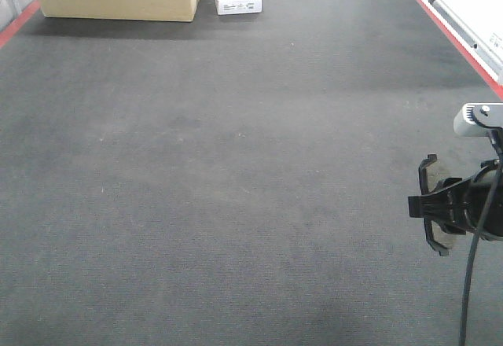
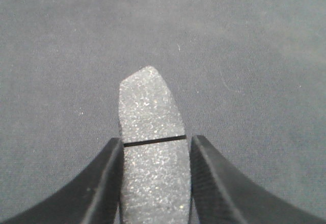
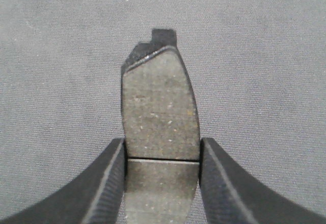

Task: Move and align brake pads A on conveyor
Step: 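Position the base over the belt holding both pads, then lower the left gripper to the belt and release its brake pad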

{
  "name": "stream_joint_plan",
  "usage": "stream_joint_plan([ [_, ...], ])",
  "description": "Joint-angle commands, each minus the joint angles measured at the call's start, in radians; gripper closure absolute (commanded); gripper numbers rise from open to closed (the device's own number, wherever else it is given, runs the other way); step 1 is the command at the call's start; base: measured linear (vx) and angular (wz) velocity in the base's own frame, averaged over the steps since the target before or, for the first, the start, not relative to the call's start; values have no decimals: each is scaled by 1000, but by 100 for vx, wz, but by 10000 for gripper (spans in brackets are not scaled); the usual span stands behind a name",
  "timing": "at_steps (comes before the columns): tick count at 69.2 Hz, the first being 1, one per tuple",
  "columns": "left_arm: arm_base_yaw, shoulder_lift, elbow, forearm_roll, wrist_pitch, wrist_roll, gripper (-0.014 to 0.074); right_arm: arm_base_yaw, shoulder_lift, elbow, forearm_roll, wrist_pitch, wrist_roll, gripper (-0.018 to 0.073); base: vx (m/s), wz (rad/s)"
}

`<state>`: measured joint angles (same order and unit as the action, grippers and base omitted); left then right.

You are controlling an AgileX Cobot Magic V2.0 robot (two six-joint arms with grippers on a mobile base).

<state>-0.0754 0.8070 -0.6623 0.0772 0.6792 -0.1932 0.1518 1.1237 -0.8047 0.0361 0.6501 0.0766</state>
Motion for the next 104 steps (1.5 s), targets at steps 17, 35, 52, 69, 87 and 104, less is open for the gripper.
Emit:
stream_joint_plan([
  [17,-6,10,-29,-145,-117,59,428,-3,-23,-30,1,-64,-11,492,0,0],
  [35,-6,184,-30,-362,-190,204,414,-3,-23,-30,1,-65,-11,492,0,0],
  [52,-99,401,-55,-382,-306,218,412,-3,-23,-30,1,-65,-11,492,0,0],
  [69,-215,591,-184,-358,-317,123,412,-3,-23,-30,1,-64,-11,492,0,0],
  [87,-235,728,-217,-181,-405,-115,412,-3,-23,-30,1,-65,-11,492,0,0],
  [104,-246,810,-217,-145,-409,-170,412,-3,-23,-30,1,-64,-11,492,0,0],
])
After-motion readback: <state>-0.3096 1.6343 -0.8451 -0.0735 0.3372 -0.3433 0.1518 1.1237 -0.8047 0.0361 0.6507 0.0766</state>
